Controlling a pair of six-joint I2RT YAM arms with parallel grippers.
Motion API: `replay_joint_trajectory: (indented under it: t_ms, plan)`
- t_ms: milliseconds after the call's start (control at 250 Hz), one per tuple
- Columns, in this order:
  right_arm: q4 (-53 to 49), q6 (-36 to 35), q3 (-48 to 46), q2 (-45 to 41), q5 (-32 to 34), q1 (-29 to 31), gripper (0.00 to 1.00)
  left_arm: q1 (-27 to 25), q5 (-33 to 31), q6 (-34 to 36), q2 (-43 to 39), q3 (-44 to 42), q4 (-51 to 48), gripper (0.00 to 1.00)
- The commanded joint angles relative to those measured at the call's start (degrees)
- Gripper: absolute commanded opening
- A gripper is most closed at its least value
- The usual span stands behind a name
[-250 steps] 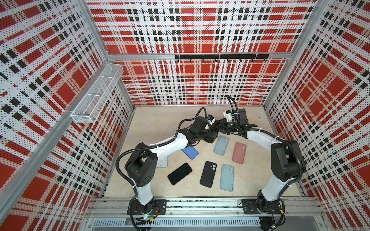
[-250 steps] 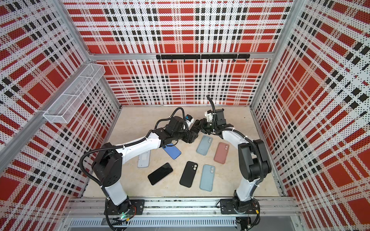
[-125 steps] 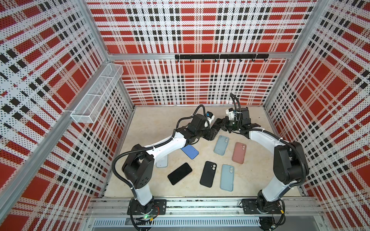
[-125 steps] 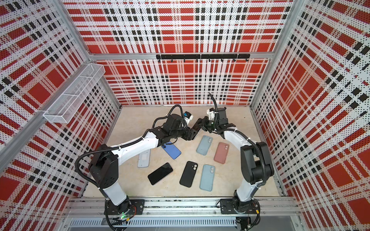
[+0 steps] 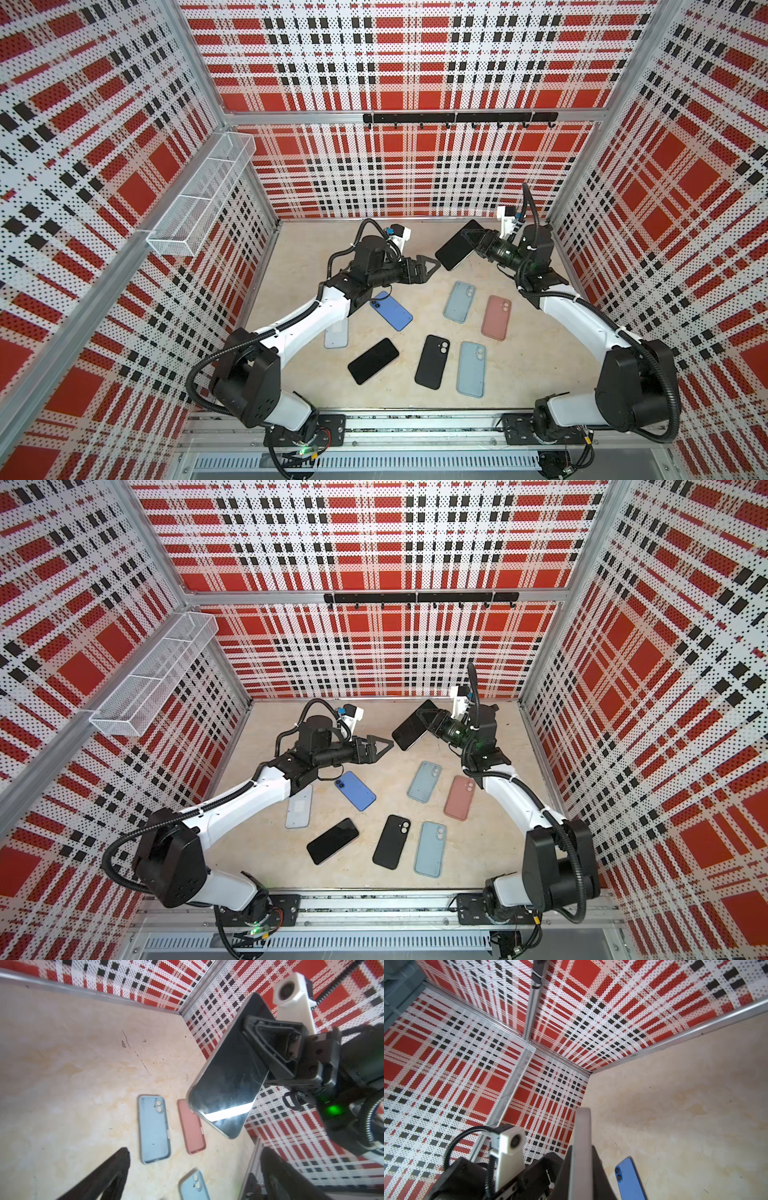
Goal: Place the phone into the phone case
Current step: 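Lift the black phone with the left gripper while the right gripper reaches toward it, then grasp the phone's far end with the right gripper while the left gripper holds it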
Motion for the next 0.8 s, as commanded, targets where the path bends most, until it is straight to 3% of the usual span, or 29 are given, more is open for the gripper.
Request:
replay_joint_trajectory:
  t_ms: [0, 188, 308, 628, 792]
  plan:
    - [18.6, 6.1, -2.8, -0.4, 1.4, 0.3, 0.00, -0.4, 8.6, -14.0, -0.8, -2.9, 15.7, 0.99]
    - [27.0, 10.8, -4.0, 1.9, 2.0, 2.4, 0.00, -1.3, 9.4, -25.9, 3.7, -6.8, 36.2, 0.99]
    - [27.0, 10.8, -4.3, 1.9, 2.7, 3.6, 0.00, -1.5, 8.4, -31.6, 7.4, -8.1, 48.5, 0.85]
    - [27.2, 11.4, -5.7, 1.4, 3.6, 4.5, 0.00, -3.0, 7.2, -31.6, 10.2, -6.7, 52.1, 0.62]
    - [28.4, 12.1, -6.7, 1.8, 3.7, 4.5, 0.00, -2.6, 7.2, -31.2, 10.0, -7.0, 54.1, 0.35]
